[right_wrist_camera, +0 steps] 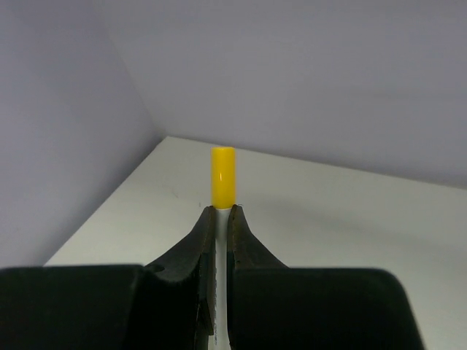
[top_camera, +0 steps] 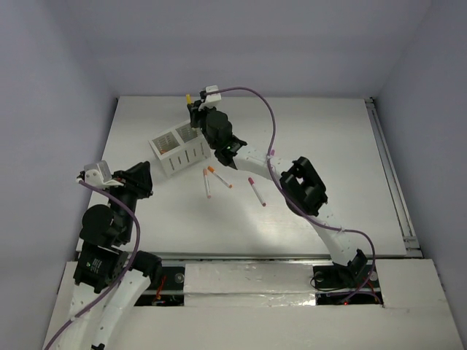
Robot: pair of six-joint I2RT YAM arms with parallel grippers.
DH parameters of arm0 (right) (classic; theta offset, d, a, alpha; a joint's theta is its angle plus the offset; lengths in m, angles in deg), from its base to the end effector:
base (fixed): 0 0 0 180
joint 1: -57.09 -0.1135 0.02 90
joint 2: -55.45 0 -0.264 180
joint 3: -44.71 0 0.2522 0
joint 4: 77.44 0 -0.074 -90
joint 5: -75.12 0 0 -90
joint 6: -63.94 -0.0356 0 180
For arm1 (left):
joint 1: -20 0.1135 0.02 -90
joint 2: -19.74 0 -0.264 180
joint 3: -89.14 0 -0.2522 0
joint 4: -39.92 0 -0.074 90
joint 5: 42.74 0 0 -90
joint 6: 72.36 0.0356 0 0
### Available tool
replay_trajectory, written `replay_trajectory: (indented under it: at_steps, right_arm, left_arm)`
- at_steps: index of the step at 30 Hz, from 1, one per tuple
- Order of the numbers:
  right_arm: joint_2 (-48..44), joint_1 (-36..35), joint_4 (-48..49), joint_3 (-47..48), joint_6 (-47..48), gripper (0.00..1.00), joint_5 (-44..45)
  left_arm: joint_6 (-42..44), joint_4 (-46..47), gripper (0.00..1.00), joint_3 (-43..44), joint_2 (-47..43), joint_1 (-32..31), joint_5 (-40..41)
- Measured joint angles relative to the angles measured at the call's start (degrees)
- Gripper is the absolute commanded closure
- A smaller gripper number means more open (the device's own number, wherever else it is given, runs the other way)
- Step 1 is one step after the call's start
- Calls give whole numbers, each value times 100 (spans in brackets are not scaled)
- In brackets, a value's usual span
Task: Sort the stationery into containers
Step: Place the pen in the storage box.
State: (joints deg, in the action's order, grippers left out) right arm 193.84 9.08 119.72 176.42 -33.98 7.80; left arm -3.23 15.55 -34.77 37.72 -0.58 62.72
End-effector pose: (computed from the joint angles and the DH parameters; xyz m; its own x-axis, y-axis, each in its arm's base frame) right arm 0.3935 0.4167 0.2789 0.0610 0.2578 -0.9643 -0.4448 0.8719 0.2050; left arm 0.0712 -0.0166 0.3764 0.1734 -0.4319 -0.8851 0.1693 0.8984 -0.4052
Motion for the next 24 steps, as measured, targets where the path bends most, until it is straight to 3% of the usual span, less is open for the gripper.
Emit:
replay_trajectory:
  at_steps: [8, 11, 18, 22, 24]
  right_arm:
    - [31, -2, 81, -267, -122, 97, -101]
    - [31, -2, 142, -308, -212, 71, -181]
    - [31, -2, 258, -533, -310, 56, -417]
    - [-15, -2, 313, -704, -304, 54, -474]
    - [-129, -2, 343, -946, -302, 65, -492]
  left_arm:
    - [0, -2, 83, 0, 131, -83, 2]
    - [0, 2, 83, 0, 133, -83, 4]
    - [0, 2, 83, 0, 136, -83, 2]
    - [2, 2, 83, 0, 136, -83, 2]
    - [2, 0, 83, 0, 136, -83, 2]
